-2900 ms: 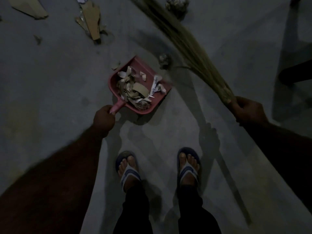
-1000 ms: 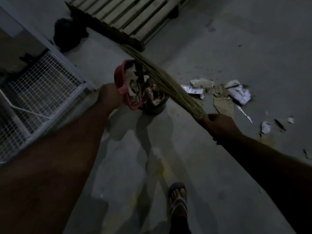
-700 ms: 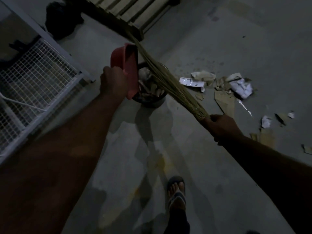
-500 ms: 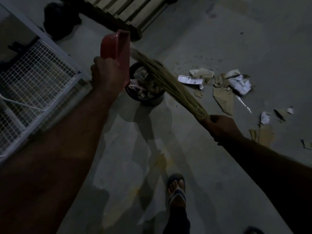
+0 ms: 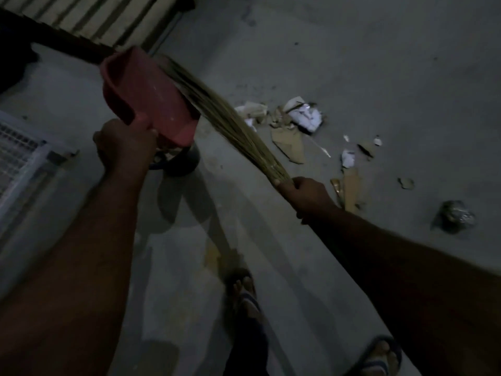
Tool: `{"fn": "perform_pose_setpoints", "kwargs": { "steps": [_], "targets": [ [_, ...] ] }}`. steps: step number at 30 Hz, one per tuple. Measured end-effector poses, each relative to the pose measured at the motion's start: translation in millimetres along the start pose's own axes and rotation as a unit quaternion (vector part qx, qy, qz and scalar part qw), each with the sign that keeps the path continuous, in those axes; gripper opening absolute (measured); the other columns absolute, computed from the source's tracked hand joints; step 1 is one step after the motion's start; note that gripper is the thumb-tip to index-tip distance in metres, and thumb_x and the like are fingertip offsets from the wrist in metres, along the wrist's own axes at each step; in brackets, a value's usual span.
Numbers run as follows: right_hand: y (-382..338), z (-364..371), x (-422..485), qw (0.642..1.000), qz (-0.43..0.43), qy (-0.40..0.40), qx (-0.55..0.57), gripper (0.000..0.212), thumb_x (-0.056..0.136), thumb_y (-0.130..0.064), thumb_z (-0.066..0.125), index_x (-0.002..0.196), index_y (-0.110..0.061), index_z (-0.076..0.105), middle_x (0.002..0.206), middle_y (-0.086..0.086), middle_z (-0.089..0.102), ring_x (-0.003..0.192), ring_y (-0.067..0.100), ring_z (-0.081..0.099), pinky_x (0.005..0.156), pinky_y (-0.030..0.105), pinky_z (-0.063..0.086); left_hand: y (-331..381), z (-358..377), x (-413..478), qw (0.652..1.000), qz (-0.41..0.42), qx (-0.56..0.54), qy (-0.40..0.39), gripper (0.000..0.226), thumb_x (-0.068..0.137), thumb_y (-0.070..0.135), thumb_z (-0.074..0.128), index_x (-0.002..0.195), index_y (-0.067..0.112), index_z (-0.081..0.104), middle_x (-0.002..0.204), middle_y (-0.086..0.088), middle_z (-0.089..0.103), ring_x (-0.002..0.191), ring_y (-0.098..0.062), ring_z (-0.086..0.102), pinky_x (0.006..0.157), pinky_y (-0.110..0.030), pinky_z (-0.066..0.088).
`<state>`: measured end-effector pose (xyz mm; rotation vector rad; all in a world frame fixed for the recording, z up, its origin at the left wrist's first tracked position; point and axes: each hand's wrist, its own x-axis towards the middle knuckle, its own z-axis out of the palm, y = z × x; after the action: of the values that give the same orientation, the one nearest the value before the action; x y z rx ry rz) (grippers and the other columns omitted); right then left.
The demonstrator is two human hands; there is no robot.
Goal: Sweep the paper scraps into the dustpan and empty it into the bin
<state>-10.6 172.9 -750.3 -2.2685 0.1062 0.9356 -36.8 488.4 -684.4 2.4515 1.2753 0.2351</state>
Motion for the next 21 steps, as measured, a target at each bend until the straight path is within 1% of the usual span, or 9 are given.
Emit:
{"fn": "perform_pose_setpoints", "kwargs": {
  "steps": [2, 3, 5, 7, 9, 12, 16, 19, 21],
  "targets": [
    [30.3, -14.7, -4.4, 1.0, -0.007, 0.009, -0.003, 0.052, 0.082, -0.07, 0.061, 0.098, -0.021, 0.064, 0.082, 0.007, 0.067, 0.064, 0.024, 0.069, 0.044, 0.032, 0.056, 4.1, 8.9, -31.7, 1.0, 0.006, -0.03, 0.005, 0.044, 0.073, 0.034, 0.067, 0.1, 0.0, 0.069, 0.1, -0.027, 0.068, 0.093, -0.034, 0.068, 0.068, -0.035, 0.045],
    [46.3, -23.3, -6.9, 1.0, -0.014, 0.015, -0.01, 0.051, 0.081, -0.07, 0.062, 0.098, -0.022, 0.064, 0.081, 0.007, 0.067, 0.064, 0.023, 0.068, 0.043, 0.031, 0.056, 6.1, 13.2, -47.8, 0.999, 0.008, -0.043, 0.011, 0.043, 0.071, 0.032, 0.066, 0.102, 0.002, 0.069, 0.097, -0.024, 0.07, 0.091, -0.033, 0.069, 0.069, -0.036, 0.047],
    [83.4, -42.3, -12.7, 0.999, -0.021, 0.037, -0.011, 0.051, 0.081, -0.069, 0.064, 0.098, -0.021, 0.063, 0.081, 0.007, 0.067, 0.065, 0.022, 0.068, 0.043, 0.035, 0.057, 14.1, 24.1, -82.0, 0.998, 0.022, -0.052, 0.022, 0.042, 0.072, 0.03, 0.064, 0.106, 0.007, 0.069, 0.095, -0.019, 0.071, 0.089, -0.032, 0.068, 0.073, -0.039, 0.051],
    [126.9, -64.8, -21.4, 0.998, -0.024, 0.057, -0.005, 0.051, 0.083, -0.068, 0.062, 0.099, -0.02, 0.064, 0.081, 0.006, 0.066, 0.069, 0.023, 0.067, 0.053, 0.043, 0.06, 25.7, 39.7, -121.8, 0.997, 0.043, -0.062, 0.019, 0.044, 0.073, 0.037, 0.065, 0.11, 0.013, 0.069, 0.095, -0.015, 0.072, 0.088, -0.031, 0.068, 0.075, -0.04, 0.051],
    [174.1, -90.6, -31.7, 0.997, -0.024, 0.07, 0.001, 0.052, 0.085, -0.067, 0.061, 0.102, -0.018, 0.066, 0.084, 0.007, 0.067, 0.074, 0.025, 0.067, 0.063, 0.047, 0.06, 38.6, 60.6, -166.7, 0.994, 0.061, -0.091, 0.001, 0.045, 0.075, 0.04, 0.066, 0.112, 0.015, 0.068, 0.089, -0.011, 0.072, 0.083, -0.03, 0.066, 0.072, -0.04, 0.051],
    [256.3, -135.3, -47.2, 0.996, 0.001, 0.088, 0.012, 0.05, 0.087, -0.065, 0.059, 0.106, -0.019, 0.066, 0.089, 0.007, 0.068, 0.078, 0.026, 0.067, 0.068, 0.045, 0.059, 57.8, 109.0, -238.4, 0.986, 0.096, -0.12, -0.068, 0.038, 0.078, 0.035, 0.066, 0.108, 0.011, 0.067, 0.085, -0.014, 0.07, 0.078, -0.031, 0.065, 0.069, -0.041, 0.049],
    [369.8, -192.1, -68.5, 0.992, 0.07, 0.109, 0.0, 0.051, 0.088, -0.067, 0.055, 0.109, -0.022, 0.064, 0.097, 0.008, 0.069, 0.083, 0.028, 0.067, 0.074, 0.044, 0.059, 90.6, 182.6, -336.3, 0.973, 0.114, -0.129, -0.151, 0.032, 0.077, 0.031, 0.069, 0.102, 0.012, 0.07, 0.083, -0.014, 0.071, 0.075, -0.03, 0.066, 0.068, -0.039, 0.052],
    [446.0, -225.9, -81.2, 0.984, 0.12, 0.13, -0.014, 0.055, 0.087, -0.071, 0.053, 0.106, -0.02, 0.064, 0.099, 0.011, 0.069, 0.082, 0.031, 0.068, 0.072, 0.046, 0.059, 124.1, 232.7, -403.4, 0.954, 0.143, -0.123, -0.233, 0.028, 0.077, 0.032, 0.07, 0.097, 0.013, 0.074, 0.077, -0.012, 0.072, 0.07, -0.022, 0.065, 0.063, -0.036, 0.05],
    [491.1, -245.2, -86.3, 0.978, 0.151, 0.144, -0.024, 0.059, 0.085, -0.075, 0.05, 0.103, -0.02, 0.064, 0.098, 0.011, 0.069, 0.079, 0.031, 0.068, 0.071, 0.045, 0.06, 144.1, 265.4, -439.7, 0.942, 0.16, -0.104, -0.278, 0.024, 0.078, 0.029, 0.072, 0.094, 0.012, 0.074, 0.075, -0.014, 0.071, 0.069, -0.023, 0.065, 0.061, -0.036, 0.049]
  ]
}}
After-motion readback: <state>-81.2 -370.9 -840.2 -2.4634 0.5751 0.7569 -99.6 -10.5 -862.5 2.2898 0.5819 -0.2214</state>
